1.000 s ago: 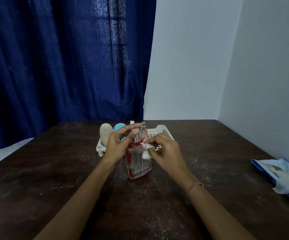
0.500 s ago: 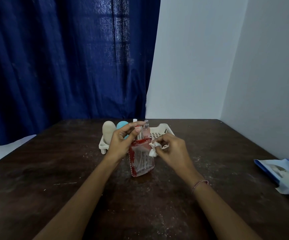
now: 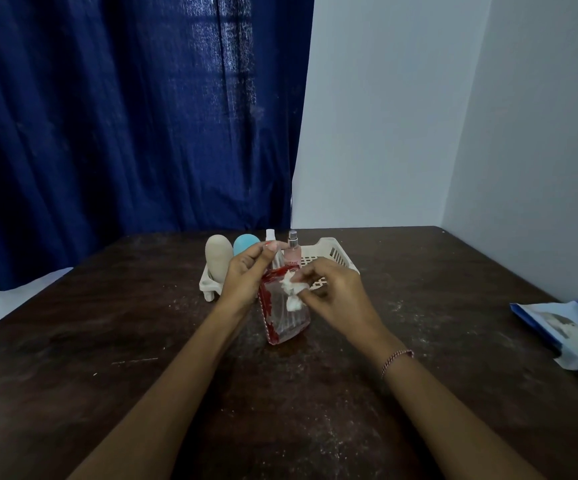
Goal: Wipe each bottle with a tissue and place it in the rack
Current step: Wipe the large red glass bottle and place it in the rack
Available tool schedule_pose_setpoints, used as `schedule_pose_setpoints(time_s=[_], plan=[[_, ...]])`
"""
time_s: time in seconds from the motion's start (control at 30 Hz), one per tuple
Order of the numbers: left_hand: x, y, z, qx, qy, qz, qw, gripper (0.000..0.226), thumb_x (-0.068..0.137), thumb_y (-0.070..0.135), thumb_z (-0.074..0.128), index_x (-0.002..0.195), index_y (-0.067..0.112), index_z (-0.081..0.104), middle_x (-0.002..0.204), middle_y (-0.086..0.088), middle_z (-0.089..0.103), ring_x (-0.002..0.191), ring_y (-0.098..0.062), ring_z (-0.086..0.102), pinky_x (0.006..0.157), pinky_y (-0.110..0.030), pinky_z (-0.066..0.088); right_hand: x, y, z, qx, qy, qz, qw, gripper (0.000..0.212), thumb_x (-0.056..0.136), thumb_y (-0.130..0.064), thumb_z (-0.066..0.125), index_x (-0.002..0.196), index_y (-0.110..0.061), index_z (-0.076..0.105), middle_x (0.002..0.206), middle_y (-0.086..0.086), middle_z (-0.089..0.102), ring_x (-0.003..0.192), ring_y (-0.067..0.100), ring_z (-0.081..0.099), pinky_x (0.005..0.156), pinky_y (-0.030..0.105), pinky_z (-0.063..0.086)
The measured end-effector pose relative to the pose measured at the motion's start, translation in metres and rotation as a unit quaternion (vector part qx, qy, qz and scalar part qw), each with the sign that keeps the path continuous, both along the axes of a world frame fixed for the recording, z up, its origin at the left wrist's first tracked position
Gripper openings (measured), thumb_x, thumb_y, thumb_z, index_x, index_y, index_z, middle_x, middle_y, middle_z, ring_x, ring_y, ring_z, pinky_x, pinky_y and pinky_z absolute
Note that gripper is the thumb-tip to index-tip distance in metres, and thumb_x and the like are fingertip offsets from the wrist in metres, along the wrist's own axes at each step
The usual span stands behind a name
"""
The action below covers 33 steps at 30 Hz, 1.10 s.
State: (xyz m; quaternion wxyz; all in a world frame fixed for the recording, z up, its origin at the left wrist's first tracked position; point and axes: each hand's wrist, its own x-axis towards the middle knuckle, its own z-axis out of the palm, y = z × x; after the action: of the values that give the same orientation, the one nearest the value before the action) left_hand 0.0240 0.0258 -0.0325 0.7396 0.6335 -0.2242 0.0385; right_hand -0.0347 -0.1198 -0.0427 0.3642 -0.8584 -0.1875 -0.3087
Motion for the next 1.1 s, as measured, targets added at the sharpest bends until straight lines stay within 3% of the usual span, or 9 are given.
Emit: schedule_pose_setpoints(time_s=[0.13,0.27,0.33,0.43,0.57,0.73,0.9,1.1], plan=[[0.003,0.001,-0.002,-0.021,0.027,-0.001,0.999,0.024,0.095,0.030,0.048,0.093,0.016,0.067,0.086,-0.002,0.072,0.078,-0.012,0.069,0.071,-0.024,0.057,0.003,-0.001,0.000,-0.052,0.055,0.036,0.997,0.017,0.077,-0.002,0.071,0.090,-0.013,0.071,0.088,-0.010,0.058,0.083,0.007,0.060,0.074,0.022,0.055],[0.003,0.000,-0.002,-0.011,0.024,0.008,1.000,0.025,0.096,0.031,0.046,0.090,0.018,0.066,0.084,0.002,0.071,0.077,-0.008,0.069,0.074,-0.025,0.056,0.005,-0.006,0.002,-0.043,0.013,-0.030,0.999,0.015,0.077,0.000,0.070,0.089,-0.009,0.072,0.088,-0.003,0.062,0.080,0.012,0.059,0.074,0.029,0.055],[0.002,-0.002,-0.002,-0.013,0.029,0.012,0.999,0.025,0.097,0.032,0.044,0.090,0.018,0.064,0.085,0.002,0.070,0.078,-0.007,0.068,0.073,-0.024,0.055,0.005,-0.004,0.001,-0.040,-0.009,-0.034,0.999,0.015,0.077,0.000,0.069,0.089,-0.009,0.072,0.089,-0.003,0.062,0.080,0.011,0.060,0.073,0.026,0.055],[0.003,-0.002,-0.004,-0.040,0.068,0.011,0.997,0.026,0.097,0.034,0.044,0.091,0.016,0.061,0.095,-0.008,0.068,0.090,-0.019,0.066,0.082,-0.034,0.054,0.003,0.001,0.001,-0.056,0.015,0.009,0.998,0.016,0.077,-0.003,0.070,0.091,-0.010,0.073,0.089,-0.009,0.058,0.082,0.008,0.059,0.073,0.017,0.052],[0.005,0.000,-0.006,-0.063,0.116,0.018,0.991,0.028,0.097,0.037,0.045,0.100,0.014,0.061,0.108,-0.014,0.066,0.100,-0.027,0.064,0.091,-0.044,0.051,0.004,-0.006,0.004,-0.088,0.089,0.029,0.992,0.018,0.074,-0.002,0.073,0.091,-0.009,0.073,0.080,-0.016,0.054,0.078,0.012,0.060,0.070,0.018,0.051],[0.005,0.000,-0.005,-0.047,0.131,0.030,0.990,0.043,0.095,0.043,0.045,0.121,0.011,0.057,0.119,-0.014,0.063,0.109,-0.028,0.061,0.099,-0.050,0.046,0.004,-0.006,0.004,-0.067,0.084,-0.013,0.994,0.015,0.076,-0.004,0.073,0.090,-0.011,0.073,0.084,-0.011,0.057,0.074,0.003,0.054,0.073,0.019,0.052],[0.003,0.000,-0.004,-0.063,0.146,0.037,0.987,0.047,0.094,0.043,0.048,0.126,0.009,0.053,0.119,-0.016,0.063,0.107,-0.028,0.063,0.096,-0.049,0.048,0.001,-0.009,0.005,-0.078,0.169,0.005,0.982,0.019,0.072,-0.004,0.074,0.090,-0.010,0.073,0.081,-0.009,0.061,0.071,-0.001,0.054,0.062,0.004,0.041],[0.004,0.000,-0.005,-0.066,0.149,0.049,0.985,0.048,0.095,0.041,0.047,0.130,0.009,0.050,0.118,-0.016,0.062,0.104,-0.027,0.063,0.094,-0.047,0.050,0.003,-0.007,0.002,-0.062,0.156,0.006,0.986,0.017,0.073,-0.004,0.073,0.090,-0.010,0.072,0.083,-0.009,0.061,0.075,0.003,0.057,0.064,0.006,0.043]])
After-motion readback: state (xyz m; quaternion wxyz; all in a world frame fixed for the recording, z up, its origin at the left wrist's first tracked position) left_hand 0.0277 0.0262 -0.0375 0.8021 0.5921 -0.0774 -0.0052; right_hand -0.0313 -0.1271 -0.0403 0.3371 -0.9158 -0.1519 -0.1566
